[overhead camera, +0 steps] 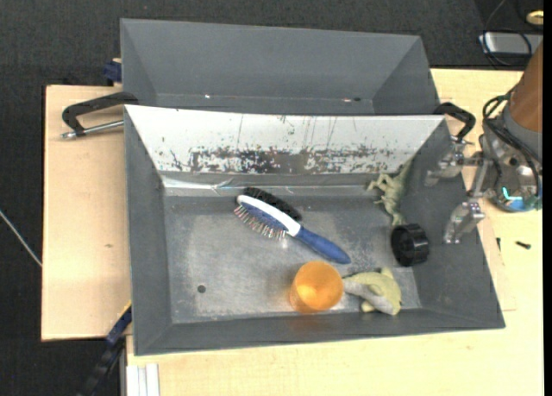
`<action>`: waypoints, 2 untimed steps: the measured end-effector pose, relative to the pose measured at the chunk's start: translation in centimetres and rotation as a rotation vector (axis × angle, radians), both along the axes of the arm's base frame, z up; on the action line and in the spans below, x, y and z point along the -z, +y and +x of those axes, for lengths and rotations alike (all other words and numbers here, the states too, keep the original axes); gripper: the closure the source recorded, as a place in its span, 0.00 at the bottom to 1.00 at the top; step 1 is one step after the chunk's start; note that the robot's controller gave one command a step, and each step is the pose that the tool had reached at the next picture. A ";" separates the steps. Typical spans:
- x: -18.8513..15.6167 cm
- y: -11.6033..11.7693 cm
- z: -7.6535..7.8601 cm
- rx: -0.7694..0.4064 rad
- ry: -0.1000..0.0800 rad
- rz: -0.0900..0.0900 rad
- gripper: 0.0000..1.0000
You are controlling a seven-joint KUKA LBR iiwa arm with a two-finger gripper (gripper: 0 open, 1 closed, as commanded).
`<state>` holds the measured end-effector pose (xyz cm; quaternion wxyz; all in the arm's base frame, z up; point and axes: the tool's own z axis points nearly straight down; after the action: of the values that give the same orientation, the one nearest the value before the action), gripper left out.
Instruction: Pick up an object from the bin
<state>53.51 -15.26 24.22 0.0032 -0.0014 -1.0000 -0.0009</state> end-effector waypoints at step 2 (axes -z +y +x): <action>17.0 11.9 -3.8 0.346 -0.004 -0.001 0.00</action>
Offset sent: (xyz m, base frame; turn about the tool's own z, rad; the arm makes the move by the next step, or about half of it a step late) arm -0.0201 0.0564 -0.1011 0.3980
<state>49.73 -3.33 7.20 0.0012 -0.1733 -0.9849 -0.0010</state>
